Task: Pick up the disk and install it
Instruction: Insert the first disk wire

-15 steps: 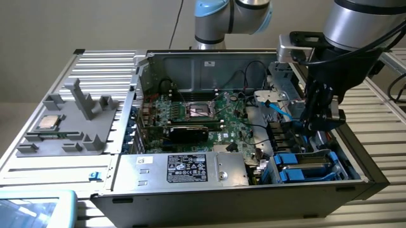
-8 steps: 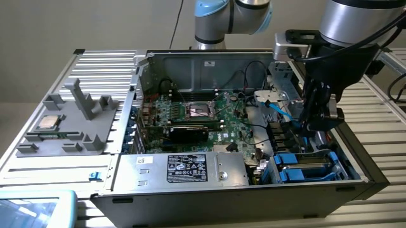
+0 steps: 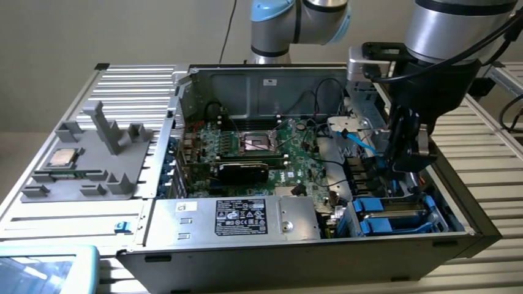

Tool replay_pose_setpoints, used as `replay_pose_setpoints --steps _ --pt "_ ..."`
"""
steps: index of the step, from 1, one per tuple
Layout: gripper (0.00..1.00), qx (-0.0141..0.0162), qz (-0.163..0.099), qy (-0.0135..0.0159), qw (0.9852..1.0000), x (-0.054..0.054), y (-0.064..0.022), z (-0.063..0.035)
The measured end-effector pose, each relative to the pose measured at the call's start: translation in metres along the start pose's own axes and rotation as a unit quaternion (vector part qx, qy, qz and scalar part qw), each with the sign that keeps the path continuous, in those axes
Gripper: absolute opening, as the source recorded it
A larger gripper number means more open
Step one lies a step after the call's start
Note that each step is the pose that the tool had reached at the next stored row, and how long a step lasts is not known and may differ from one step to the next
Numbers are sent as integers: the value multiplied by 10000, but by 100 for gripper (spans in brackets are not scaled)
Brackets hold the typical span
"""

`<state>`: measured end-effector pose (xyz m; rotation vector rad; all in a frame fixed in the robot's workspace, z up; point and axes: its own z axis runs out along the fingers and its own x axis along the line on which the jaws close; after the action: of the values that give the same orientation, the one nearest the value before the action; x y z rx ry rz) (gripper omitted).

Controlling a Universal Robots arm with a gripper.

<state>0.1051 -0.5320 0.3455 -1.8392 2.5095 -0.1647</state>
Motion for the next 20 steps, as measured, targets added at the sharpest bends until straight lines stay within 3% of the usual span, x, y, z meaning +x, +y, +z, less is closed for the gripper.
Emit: replay_pose_setpoints --steps 7,16,18,19,20 --pt "36 27 151 76 9999 3 23 52" --pt "38 29 156 73 9998 2 23 53" --pt "44 56 159 64 9998 2 22 26" --pt "51 78 161 58 9998 1 19 5" --pt "51 102 162 50 9998 -1 18 -14"
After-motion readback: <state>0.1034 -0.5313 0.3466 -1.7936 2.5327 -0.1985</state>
